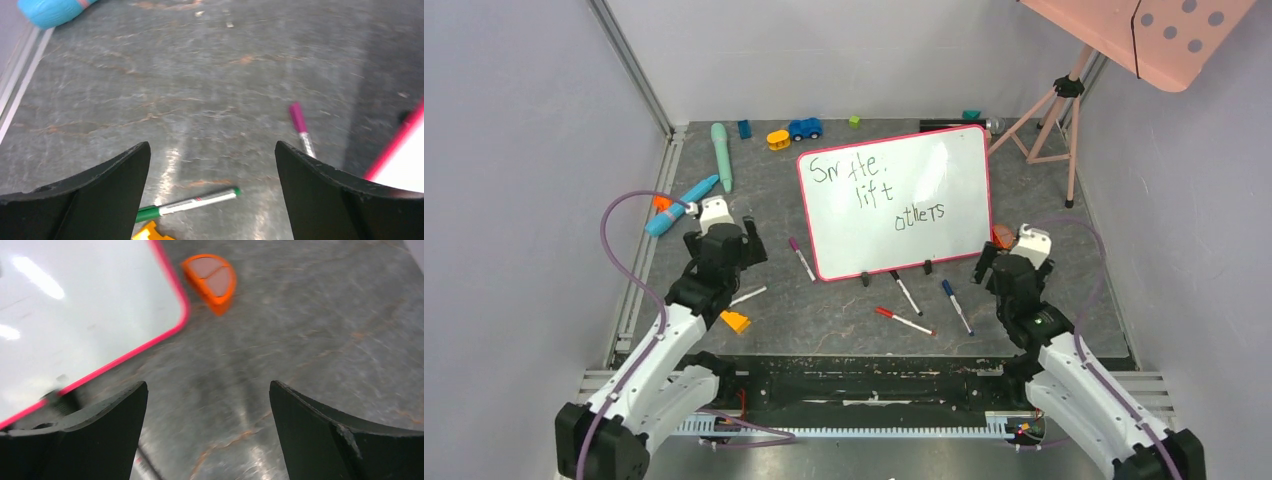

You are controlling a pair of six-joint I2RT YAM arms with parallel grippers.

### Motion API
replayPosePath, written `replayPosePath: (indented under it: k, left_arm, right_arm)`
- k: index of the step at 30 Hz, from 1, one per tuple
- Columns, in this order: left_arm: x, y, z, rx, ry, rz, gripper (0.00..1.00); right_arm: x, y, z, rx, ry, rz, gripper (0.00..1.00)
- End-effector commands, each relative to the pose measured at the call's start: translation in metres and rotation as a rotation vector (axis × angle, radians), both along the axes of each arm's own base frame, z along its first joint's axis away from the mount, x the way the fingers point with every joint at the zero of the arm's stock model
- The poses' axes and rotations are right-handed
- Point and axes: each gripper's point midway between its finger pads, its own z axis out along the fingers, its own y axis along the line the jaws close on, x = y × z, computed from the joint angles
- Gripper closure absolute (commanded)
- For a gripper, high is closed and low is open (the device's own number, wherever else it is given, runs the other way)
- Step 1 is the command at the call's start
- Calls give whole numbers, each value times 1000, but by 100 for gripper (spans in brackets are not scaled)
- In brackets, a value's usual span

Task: Write a sentence on the whiteboard
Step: Reset both arms

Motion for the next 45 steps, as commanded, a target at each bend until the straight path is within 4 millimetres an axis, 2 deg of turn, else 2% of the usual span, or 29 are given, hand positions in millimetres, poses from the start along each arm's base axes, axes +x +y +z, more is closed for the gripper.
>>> replayPosePath:
  k: [1, 2, 4, 6, 8, 11, 16, 20, 24, 29, 32, 38, 42, 45]
  left_arm:
    - [19, 34, -15, 39, -53, 97, 0]
    - [22, 37, -19, 51, -64, 105, 0]
    - [29, 38, -26, 82, -81, 94, 0]
    - [35, 43, -31, 89, -109, 128, 0]
    - [40, 44, -39, 125, -115, 112, 0]
    - [46, 47, -46, 147, -162, 115, 0]
    - [56, 36, -49, 163, -249, 14, 0]
    - [81, 31, -48, 159, -277, -41, 0]
    - [94, 34, -45, 148, -296, -59, 0]
    - [93, 41, -49, 127, -338, -74, 0]
    - [101, 33, -65, 125, -316, -133, 2]
    - [103, 31, -65, 126, -326, -148, 0]
    - [103, 31, -65, 125, -327, -149, 0]
    - [103, 31, -65, 125, -327, -150, 0]
  right_arm:
    - [16, -57, -3, -13, -110, -213, 8]
    - [18, -70, -4, -9, -136, -258, 8]
    - [24, -85, -1, -39, -203, -293, 7]
    - [21, -100, -5, -111, -232, -348, 2]
    - [22, -105, -6, -203, -249, -323, 2]
    - [17, -107, -15, -232, -279, -312, 2]
    - [16, -94, -11, -301, -374, -172, 2]
    - [18, -88, -8, -329, -403, -116, 2]
    - [24, -80, -1, -322, -443, -73, 2]
    - [29, -70, -1, -318, -458, -11, 2]
    - [29, -64, -3, -319, -457, 30, 2]
    - [39, -55, -8, -333, -439, 90, 2]
    - [49, -63, -19, -331, -364, 42, 2]
    - [48, -63, -16, -335, -379, 39, 2]
